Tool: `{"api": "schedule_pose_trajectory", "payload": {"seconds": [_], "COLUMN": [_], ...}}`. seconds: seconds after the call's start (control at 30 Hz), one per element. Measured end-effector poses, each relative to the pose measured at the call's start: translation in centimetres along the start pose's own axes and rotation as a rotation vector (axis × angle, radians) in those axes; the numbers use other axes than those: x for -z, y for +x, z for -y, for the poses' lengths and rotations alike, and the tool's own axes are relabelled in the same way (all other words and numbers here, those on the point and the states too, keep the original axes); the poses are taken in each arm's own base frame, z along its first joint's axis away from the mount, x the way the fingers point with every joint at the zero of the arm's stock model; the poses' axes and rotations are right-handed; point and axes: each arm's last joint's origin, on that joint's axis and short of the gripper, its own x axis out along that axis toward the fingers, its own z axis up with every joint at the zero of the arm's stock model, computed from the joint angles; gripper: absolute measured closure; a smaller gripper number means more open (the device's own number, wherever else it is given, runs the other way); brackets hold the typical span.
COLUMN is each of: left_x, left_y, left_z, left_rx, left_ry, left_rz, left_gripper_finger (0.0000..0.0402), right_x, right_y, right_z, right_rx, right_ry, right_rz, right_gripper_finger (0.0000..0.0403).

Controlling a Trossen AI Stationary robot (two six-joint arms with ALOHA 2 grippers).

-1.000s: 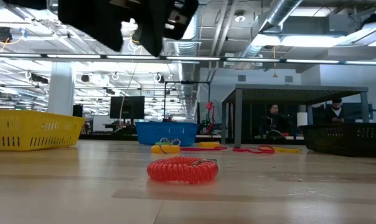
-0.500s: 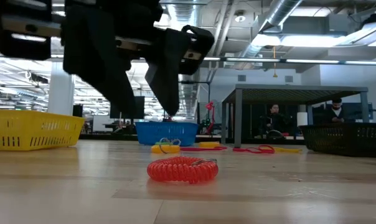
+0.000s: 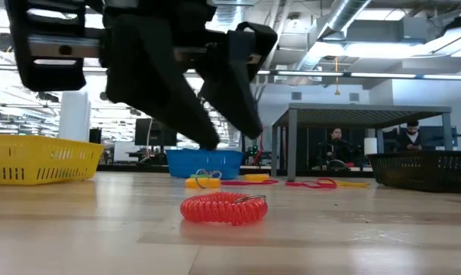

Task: Pick & Place Office Desk Supplies
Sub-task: Put the orange spring keychain into the blue bin

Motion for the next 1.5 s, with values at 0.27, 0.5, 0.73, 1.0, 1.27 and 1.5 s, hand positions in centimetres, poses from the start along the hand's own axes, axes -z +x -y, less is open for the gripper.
{"api": "schedule_pose_trajectory", "payload": {"seconds": [0.27,0.5,0.73,1.0,1.27,1.5], "left_x": [1.1,1.0,1.2,1.9,3.4,3.3], "left_y": [1.1,2.0,2.6,2.6,2.4,2.2], "left_z": [2.0,2.8,2.6,2.0,1.0,1.2], "left_rx": [0.082,0.021,-0.027,0.040,0.168,0.147], "left_ry": [0.022,0.044,0.038,-0.016,-0.194,-0.291], "left_rz": [-0.068,-0.092,-0.100,-0.101,-0.142,-0.162], "left_gripper_finger": [0.0252,0.0252,0.0252,0.0289,0.0356,0.0390], "right_x": [0.7,0.9,0.7,0.7,0.5,0.1], "right_y": [-1.2,-1.6,-1.7,-1.7,-1.7,-1.9], "right_z": [-1.2,-1.7,-2.0,-2.0,-2.3,-2.9], "right_rx": [-0.057,-0.086,-0.105,-0.112,-0.130,-0.180], "right_ry": [0.060,0.073,0.092,0.098,0.082,0.077], "right_rz": [0.083,0.109,0.118,0.121,0.133,0.165], "right_gripper_finger": [0.0326,0.0326,0.0326,0.0326,0.0326,0.0326]}}
